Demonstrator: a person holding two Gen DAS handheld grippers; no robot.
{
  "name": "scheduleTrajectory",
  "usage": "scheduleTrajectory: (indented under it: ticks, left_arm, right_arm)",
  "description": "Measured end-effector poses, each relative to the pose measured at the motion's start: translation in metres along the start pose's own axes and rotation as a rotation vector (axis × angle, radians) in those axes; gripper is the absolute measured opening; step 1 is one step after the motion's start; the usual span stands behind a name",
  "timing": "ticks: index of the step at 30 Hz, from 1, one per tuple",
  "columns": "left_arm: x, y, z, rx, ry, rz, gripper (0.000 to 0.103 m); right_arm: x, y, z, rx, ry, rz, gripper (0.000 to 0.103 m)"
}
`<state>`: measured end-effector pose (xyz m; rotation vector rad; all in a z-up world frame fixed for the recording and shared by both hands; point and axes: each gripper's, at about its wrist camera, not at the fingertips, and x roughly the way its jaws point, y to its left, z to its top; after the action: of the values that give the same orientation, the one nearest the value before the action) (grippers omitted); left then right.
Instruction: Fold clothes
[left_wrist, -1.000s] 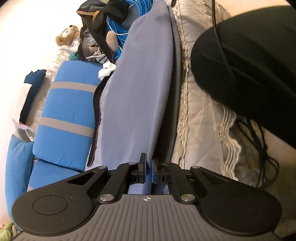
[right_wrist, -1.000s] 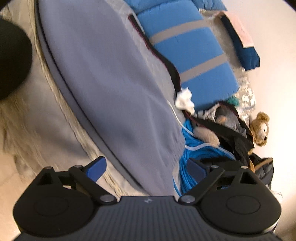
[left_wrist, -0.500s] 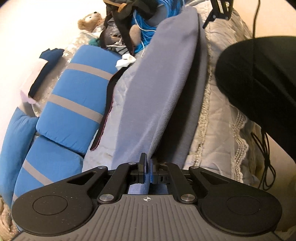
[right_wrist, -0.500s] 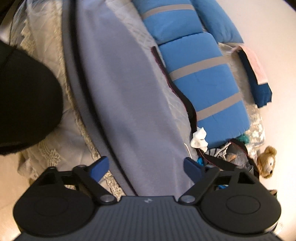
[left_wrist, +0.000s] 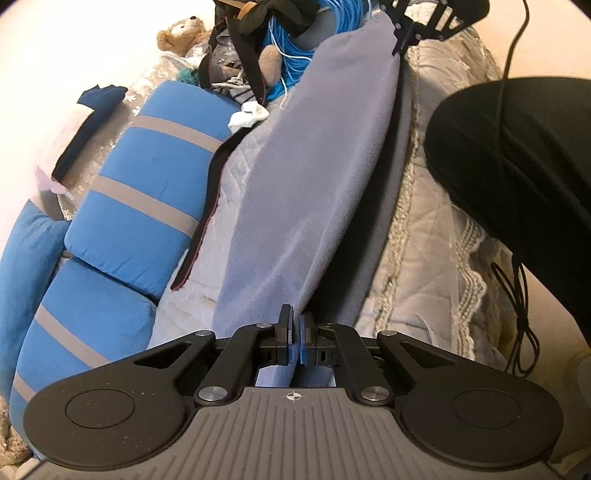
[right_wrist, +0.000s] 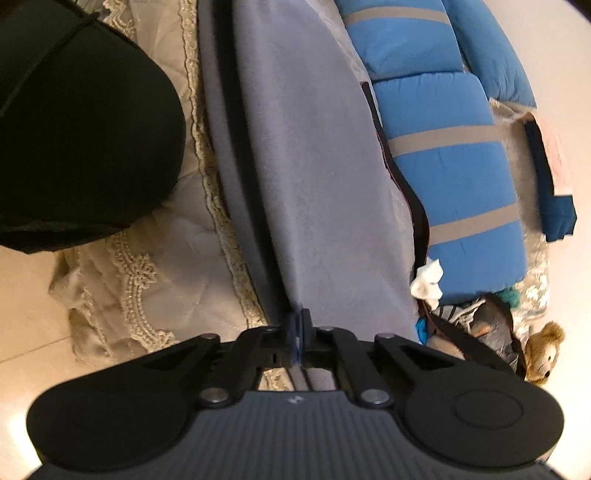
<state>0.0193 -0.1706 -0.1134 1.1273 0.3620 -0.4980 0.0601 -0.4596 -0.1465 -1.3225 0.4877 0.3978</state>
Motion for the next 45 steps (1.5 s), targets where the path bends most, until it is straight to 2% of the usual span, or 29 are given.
scheduleTrajectory:
  ticks: [5, 6, 7, 9, 11, 13, 15, 17, 19, 22, 24, 27, 31, 32, 33, 34, 37, 41, 45]
  left_arm:
    - [0.006, -0.008, -0.008, 0.037, 0.022, -0.01, 0.006]
    - [0.007, -0.01, -0.01, 0.05, 0.027, -0.009, 0.006]
    - [0.007, -0.012, -0.012, 0.064, 0.029, -0.002, 0.006]
    - [0.006, -0.015, -0.015, 0.088, 0.031, 0.014, 0.006]
    - [0.003, -0.013, -0.017, 0.09, 0.036, 0.021, 0.006]
    - [0.001, -0.012, -0.021, 0.094, 0.044, 0.028, 0.008]
    - [-0.001, -0.011, -0.026, 0.101, 0.052, 0.04, 0.012]
    - [-0.002, -0.01, -0.032, 0.108, 0.058, 0.065, 0.031]
    - [-0.005, -0.006, -0.039, 0.106, 0.067, 0.09, 0.036]
    - [-0.009, 0.003, -0.048, 0.078, 0.102, 0.097, 0.036]
    - [-0.012, 0.007, -0.055, 0.065, 0.125, 0.105, 0.036]
    - [-0.014, 0.011, -0.069, 0.049, 0.161, 0.124, 0.037]
    - [-0.017, 0.015, -0.081, 0.063, 0.211, 0.162, 0.036]
    - [-0.018, 0.014, -0.084, 0.083, 0.223, 0.176, 0.035]
    - [-0.018, 0.013, -0.086, 0.095, 0.233, 0.18, 0.028]
    - [-0.018, 0.013, -0.087, 0.092, 0.244, 0.169, 0.001]
    - [-0.02, 0.011, -0.091, 0.087, 0.27, 0.14, 0.002]
    - [-0.029, 0.009, -0.091, 0.09, 0.263, 0.124, 0.002]
    - [-0.034, 0.005, -0.093, 0.095, 0.261, 0.111, 0.002]
  right_arm:
    - [0.002, 0.004, 0.0, -0.008, 0.014, 0.0, 0.0]
    - [0.002, 0.004, 0.001, -0.014, 0.015, -0.012, 0.018]
    - [0.002, 0.005, 0.002, -0.021, 0.013, -0.028, 0.026]
    - [-0.001, 0.006, 0.004, -0.025, -0.003, -0.08, 0.06]
    - [-0.007, 0.002, 0.007, 0.016, -0.028, -0.109, 0.079]
    - [-0.013, -0.006, 0.011, 0.071, -0.052, -0.131, 0.082]
    - [-0.018, -0.011, 0.016, 0.109, -0.077, -0.161, 0.097]
    - [-0.025, -0.017, 0.023, 0.149, -0.119, -0.17, 0.103]
    - [-0.03, -0.022, 0.031, 0.183, -0.15, -0.192, 0.103]
    - [-0.036, -0.031, 0.045, 0.259, -0.191, -0.21, 0.103]
    - [-0.038, -0.042, 0.054, 0.361, -0.216, -0.199, 0.103]
    - [-0.039, -0.056, 0.065, 0.519, -0.233, -0.147, 0.103]
    - [-0.037, -0.063, 0.083, 0.644, -0.249, -0.045, 0.103]
    - [-0.037, -0.063, 0.088, 0.66, -0.257, -0.028, 0.103]
    - [-0.037, -0.062, 0.094, 0.675, -0.269, -0.016, 0.103]
    - [-0.037, -0.061, 0.099, 0.692, -0.281, -0.005, 0.103]
    - [-0.035, -0.054, 0.117, 0.749, -0.308, 0.045, 0.103]
    - [-0.034, -0.036, 0.139, 0.784, -0.342, 0.112, 0.103]
    - [-0.03, -0.021, 0.154, 0.804, -0.332, 0.166, 0.103]
